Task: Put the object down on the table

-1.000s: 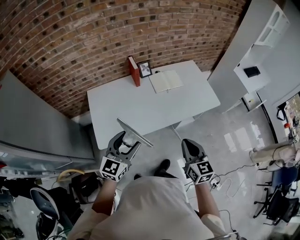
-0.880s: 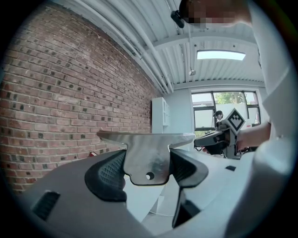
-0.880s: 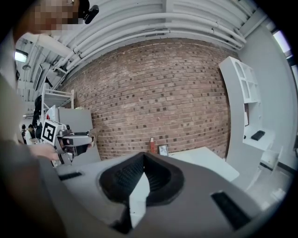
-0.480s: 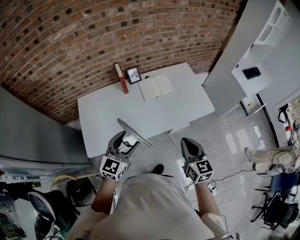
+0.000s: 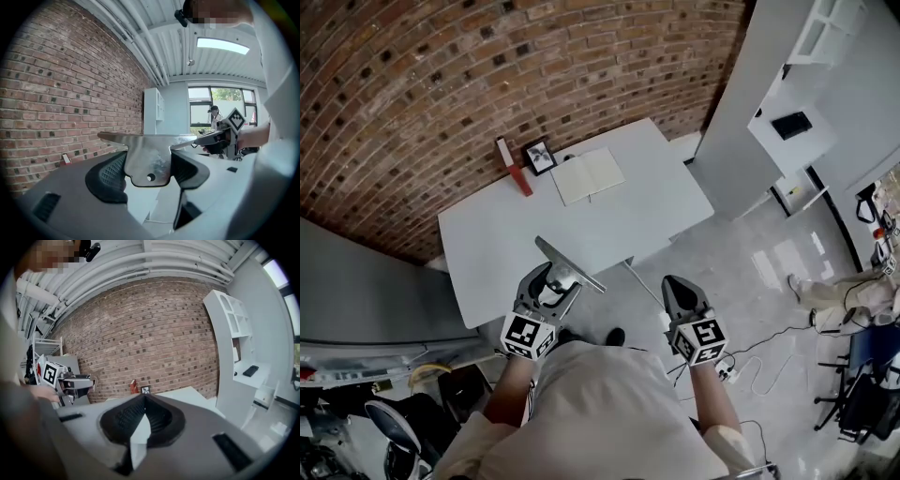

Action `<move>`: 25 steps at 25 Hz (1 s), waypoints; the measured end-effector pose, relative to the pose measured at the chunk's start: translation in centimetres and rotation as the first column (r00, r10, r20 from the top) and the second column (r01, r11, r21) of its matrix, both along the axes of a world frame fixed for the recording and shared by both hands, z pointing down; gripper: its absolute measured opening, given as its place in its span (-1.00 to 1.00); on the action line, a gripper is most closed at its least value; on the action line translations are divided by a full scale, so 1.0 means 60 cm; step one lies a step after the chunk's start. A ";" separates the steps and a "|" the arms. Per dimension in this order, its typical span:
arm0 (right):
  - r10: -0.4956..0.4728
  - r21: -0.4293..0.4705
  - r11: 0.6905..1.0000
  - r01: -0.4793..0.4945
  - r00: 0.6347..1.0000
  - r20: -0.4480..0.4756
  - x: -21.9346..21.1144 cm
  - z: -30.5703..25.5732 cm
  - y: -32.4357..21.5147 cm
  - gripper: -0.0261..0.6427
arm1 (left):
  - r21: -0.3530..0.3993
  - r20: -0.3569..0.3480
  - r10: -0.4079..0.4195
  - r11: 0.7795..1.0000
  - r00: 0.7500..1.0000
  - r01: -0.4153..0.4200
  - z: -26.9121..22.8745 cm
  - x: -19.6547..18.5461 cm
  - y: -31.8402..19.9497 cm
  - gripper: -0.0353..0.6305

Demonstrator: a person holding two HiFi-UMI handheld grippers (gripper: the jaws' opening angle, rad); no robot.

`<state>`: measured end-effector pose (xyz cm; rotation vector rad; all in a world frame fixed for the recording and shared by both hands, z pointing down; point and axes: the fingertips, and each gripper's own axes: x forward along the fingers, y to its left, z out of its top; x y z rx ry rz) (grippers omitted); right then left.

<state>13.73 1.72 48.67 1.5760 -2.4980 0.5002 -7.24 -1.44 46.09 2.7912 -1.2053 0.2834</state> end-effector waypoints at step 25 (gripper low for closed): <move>0.228 -0.061 0.971 -0.230 0.973 -0.039 0.071 0.026 -0.176 -0.91 | -0.081 0.035 0.246 0.967 0.969 -0.242 0.072 0.107 -0.276 -0.07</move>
